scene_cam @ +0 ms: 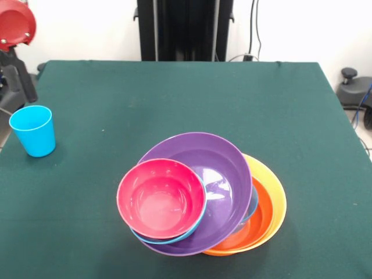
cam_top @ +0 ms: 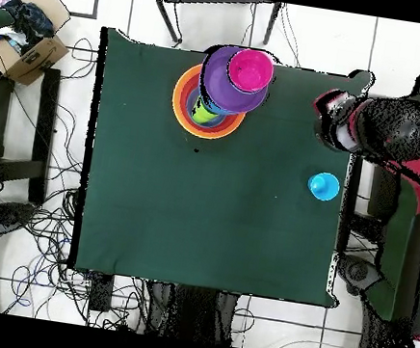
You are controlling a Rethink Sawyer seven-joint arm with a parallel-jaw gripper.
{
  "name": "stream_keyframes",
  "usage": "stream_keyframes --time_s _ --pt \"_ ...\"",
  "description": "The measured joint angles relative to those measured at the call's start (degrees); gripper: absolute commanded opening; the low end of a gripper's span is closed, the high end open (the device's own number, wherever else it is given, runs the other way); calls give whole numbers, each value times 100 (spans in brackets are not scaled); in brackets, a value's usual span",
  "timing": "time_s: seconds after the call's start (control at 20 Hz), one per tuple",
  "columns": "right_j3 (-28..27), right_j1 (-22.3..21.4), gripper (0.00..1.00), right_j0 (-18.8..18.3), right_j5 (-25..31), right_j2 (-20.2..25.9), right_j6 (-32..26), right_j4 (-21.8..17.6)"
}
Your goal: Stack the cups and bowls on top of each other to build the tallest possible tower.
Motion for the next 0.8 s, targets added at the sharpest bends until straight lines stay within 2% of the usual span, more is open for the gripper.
stream_keyframes --time_s 0.5,0.8 --pt "148 6 100 -1 -33 58 0 -38" --pt "147 10 100 -1 -52 73 0 -210"
